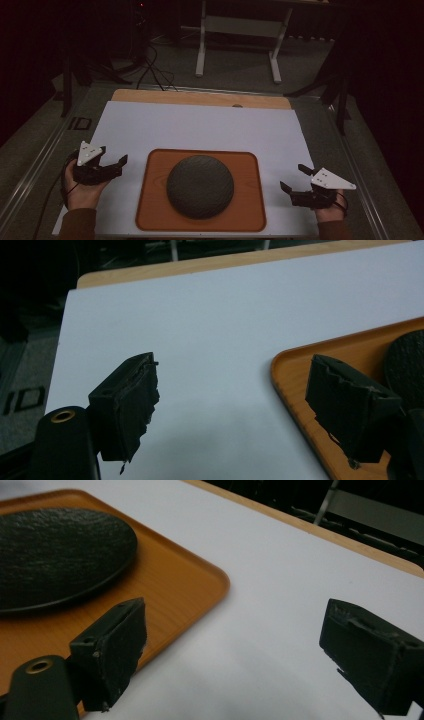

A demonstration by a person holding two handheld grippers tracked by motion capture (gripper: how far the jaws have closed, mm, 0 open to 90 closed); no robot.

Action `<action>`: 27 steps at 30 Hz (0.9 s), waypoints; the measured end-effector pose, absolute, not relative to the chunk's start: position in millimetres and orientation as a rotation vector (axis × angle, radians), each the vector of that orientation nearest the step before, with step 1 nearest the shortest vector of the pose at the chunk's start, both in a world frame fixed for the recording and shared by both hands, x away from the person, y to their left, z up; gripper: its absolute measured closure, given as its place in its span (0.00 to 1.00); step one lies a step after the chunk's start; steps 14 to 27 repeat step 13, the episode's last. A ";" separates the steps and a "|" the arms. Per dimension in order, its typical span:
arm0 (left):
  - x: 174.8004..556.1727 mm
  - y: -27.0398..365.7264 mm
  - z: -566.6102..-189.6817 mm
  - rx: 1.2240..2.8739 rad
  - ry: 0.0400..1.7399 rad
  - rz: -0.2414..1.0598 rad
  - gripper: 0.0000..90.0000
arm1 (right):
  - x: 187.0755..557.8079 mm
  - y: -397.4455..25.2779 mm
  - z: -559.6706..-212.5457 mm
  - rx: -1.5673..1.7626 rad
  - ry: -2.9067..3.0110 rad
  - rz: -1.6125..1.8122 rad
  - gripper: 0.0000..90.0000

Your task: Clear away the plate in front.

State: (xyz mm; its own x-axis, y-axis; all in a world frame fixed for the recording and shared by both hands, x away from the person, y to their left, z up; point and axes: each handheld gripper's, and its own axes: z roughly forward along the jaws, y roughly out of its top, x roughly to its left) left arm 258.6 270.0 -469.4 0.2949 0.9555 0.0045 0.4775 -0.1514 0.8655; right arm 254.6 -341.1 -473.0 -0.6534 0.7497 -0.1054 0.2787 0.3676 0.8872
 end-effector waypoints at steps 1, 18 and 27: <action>257.8 268.3 -469.0 1.773 1.285 0.761 0.24 | 254.5 -341.6 -472.9 0.890 2.128 1.249 0.12; 253.6 260.9 -469.2 1.807 1.255 0.743 0.26 | 256.7 -342.7 -475.6 0.920 2.111 1.272 0.12; 253.6 260.9 -469.2 1.807 1.255 0.743 0.26 | 256.7 -342.7 -475.6 0.920 2.111 1.272 0.12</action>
